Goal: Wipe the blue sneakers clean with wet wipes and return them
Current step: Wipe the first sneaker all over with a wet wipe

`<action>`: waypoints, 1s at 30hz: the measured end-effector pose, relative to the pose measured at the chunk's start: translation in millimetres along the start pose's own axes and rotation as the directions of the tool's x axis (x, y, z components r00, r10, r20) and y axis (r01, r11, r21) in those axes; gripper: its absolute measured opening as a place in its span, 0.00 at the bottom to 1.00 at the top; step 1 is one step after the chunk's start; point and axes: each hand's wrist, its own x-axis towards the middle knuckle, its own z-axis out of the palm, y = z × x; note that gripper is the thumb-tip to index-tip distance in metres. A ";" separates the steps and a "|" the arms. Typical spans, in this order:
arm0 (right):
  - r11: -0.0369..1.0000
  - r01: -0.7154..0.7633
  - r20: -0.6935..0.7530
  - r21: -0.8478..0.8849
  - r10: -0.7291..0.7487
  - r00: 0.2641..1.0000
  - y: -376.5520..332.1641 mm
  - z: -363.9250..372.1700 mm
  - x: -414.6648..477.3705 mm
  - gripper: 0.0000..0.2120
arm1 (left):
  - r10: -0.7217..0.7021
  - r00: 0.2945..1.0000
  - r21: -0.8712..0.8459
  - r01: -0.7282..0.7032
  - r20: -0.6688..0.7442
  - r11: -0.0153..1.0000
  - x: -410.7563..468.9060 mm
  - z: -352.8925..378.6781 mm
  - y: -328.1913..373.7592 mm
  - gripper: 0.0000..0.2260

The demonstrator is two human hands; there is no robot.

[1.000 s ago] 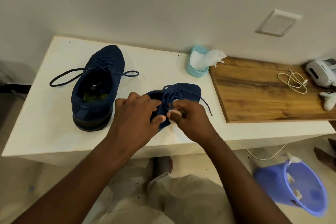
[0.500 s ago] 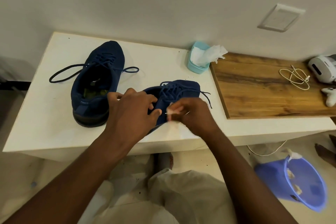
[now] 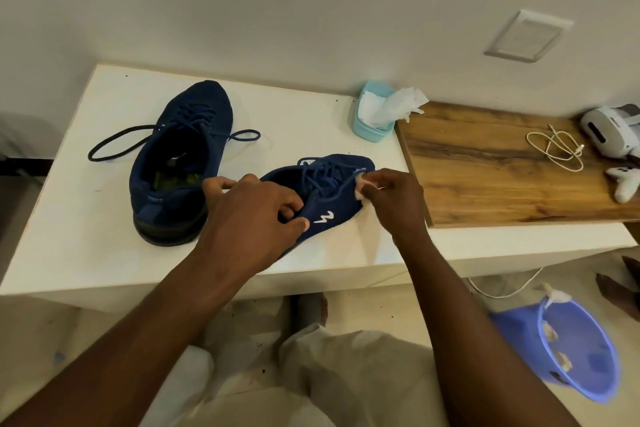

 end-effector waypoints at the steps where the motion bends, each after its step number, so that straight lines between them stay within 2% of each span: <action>1: 0.998 -0.027 -0.049 0.055 0.029 0.998 2.5 2.7 2.6 0.03 | 0.003 1.000 -0.012 -0.003 0.023 1.000 -0.1 -1.2 1.0 0.08; 2: 0.996 -0.017 -0.053 0.088 0.021 0.998 1.2 5.9 2.7 0.03 | 0.007 0.999 -0.019 -0.006 0.040 1.000 0.0 -2.7 2.7 0.06; 4: 0.995 0.069 0.094 0.067 -0.076 0.993 -9.1 10.1 -5.5 0.05 | 0.016 0.999 0.002 -0.016 0.030 1.000 -0.3 -4.6 3.8 0.06; 6: 0.985 0.142 0.320 0.103 -0.168 0.932 -19.3 8.6 -17.0 0.04 | 0.042 0.998 0.026 -0.041 -0.050 0.999 -0.4 -3.0 2.6 0.12; 7: 0.980 0.160 0.368 0.119 -0.193 0.909 -21.1 6.5 -18.4 0.04 | 0.055 0.993 0.024 -0.053 -0.101 0.998 0.2 -1.9 1.6 0.18; 8: 0.980 0.164 0.350 0.117 -0.195 0.916 -20.4 5.0 -15.2 0.04 | 0.063 0.989 0.025 -0.061 -0.134 0.998 1.1 -1.6 1.2 0.24; 10: 0.991 0.126 0.167 0.036 -0.130 0.977 -11.1 5.2 0.0 0.04 | 0.104 0.990 0.094 -0.095 -0.098 0.991 2.8 -1.2 2.7 0.35; 12: 1.000 0.026 -0.017 -0.009 -0.026 1.000 -5.7 7.9 13.7 0.07 | 0.166 0.986 0.196 -0.165 0.011 0.967 3.8 2.4 4.8 0.39; 13: 1.000 -0.001 -0.044 -0.014 0.001 0.999 -6.7 11.2 15.3 0.09 | 0.180 0.982 0.216 -0.188 0.055 0.958 3.7 4.0 5.5 0.37; 15: 0.997 0.042 0.072 -0.066 -0.038 0.997 -17.6 17.8 9.3 0.10 | 0.174 0.980 0.214 -0.191 0.097 0.958 2.9 4.9 4.6 0.33; 18: 0.969 0.237 0.309 -0.068 -0.205 0.929 -31.6 19.8 -6.6 0.10 | 0.176 0.976 0.210 -0.201 0.129 0.957 1.8 3.2 6.7 0.31; 20: 0.959 0.275 0.266 -0.075 -0.246 0.932 -29.5 15.3 -2.4 0.11 | 0.195 0.965 0.217 -0.231 0.177 0.949 0.9 4.0 7.3 0.31; 22: 0.979 0.187 0.086 -0.081 -0.180 0.980 -19.7 10.1 10.2 0.10 | 0.193 0.952 0.252 -0.252 0.238 0.934 0.5 6.0 9.0 0.32; 24: 0.993 0.103 -0.005 -0.055 -0.103 0.995 -14.2 11.4 14.9 0.10 | 0.185 0.941 0.313 -0.273 0.285 0.910 -0.6 9.2 14.7 0.31; 26: 0.974 0.181 0.052 -0.135 -0.176 0.983 -19.7 18.6 10.1 0.11 | 0.177 0.926 0.391 -0.307 0.334 0.868 -3.6 14.4 23.3 0.31; 28: 0.932 0.306 0.189 -0.194 -0.271 0.944 -32.8 19.8 2.2 0.12 | 0.161 0.908 0.452 -0.338 0.386 0.825 -7.1 17.7 31.6 0.30; 30: 0.923 0.355 0.262 -0.148 -0.310 0.914 -45.1 13.8 -2.1 0.13 | 0.150 0.902 0.479 -0.349 0.405 0.805 -10.1 18.9 35.9 0.30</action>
